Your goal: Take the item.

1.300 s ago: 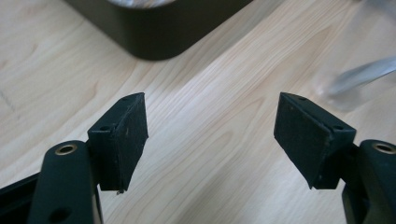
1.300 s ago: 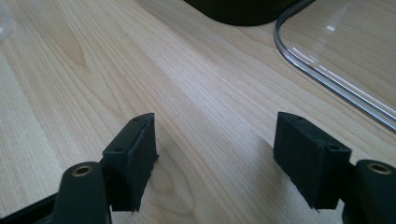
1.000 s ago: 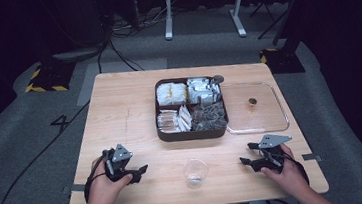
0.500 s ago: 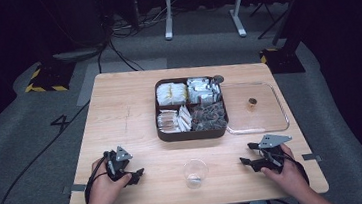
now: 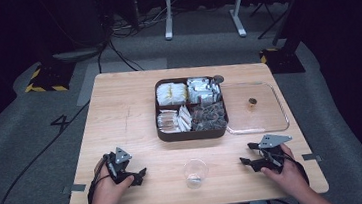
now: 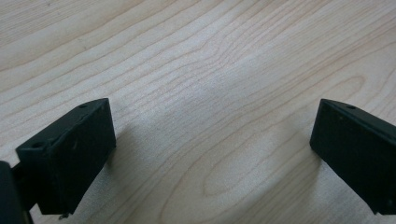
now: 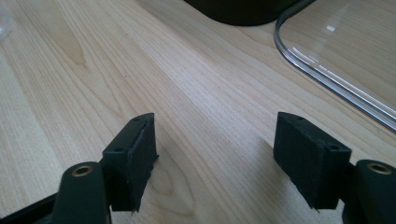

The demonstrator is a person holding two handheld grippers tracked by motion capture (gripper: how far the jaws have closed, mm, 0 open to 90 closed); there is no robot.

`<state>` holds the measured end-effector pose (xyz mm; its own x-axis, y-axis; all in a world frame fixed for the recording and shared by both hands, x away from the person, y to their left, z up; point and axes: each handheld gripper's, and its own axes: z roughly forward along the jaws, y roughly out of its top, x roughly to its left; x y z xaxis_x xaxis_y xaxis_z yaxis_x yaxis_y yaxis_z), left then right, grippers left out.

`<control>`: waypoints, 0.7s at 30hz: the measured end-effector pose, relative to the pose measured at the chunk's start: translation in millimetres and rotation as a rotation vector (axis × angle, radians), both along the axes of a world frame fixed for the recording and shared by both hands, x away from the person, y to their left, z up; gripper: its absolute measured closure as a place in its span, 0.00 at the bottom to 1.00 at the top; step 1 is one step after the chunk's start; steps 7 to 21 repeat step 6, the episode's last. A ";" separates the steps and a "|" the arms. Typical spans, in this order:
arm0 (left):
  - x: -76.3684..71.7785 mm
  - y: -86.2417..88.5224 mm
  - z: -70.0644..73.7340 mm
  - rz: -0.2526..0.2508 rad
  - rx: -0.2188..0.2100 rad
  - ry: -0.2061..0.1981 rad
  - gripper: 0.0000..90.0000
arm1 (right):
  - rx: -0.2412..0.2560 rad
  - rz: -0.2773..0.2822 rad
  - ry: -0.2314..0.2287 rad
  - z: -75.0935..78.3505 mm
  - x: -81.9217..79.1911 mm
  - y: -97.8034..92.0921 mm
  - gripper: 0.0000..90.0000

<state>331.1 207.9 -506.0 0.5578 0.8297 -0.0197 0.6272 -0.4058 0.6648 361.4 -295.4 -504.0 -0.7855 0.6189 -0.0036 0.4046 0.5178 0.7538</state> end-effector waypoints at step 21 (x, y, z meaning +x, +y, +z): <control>-1.6 -0.6 0.2 0.019 0.003 0.001 0.00 | 0.000 0.000 0.001 0.0 0.0 0.0 0.34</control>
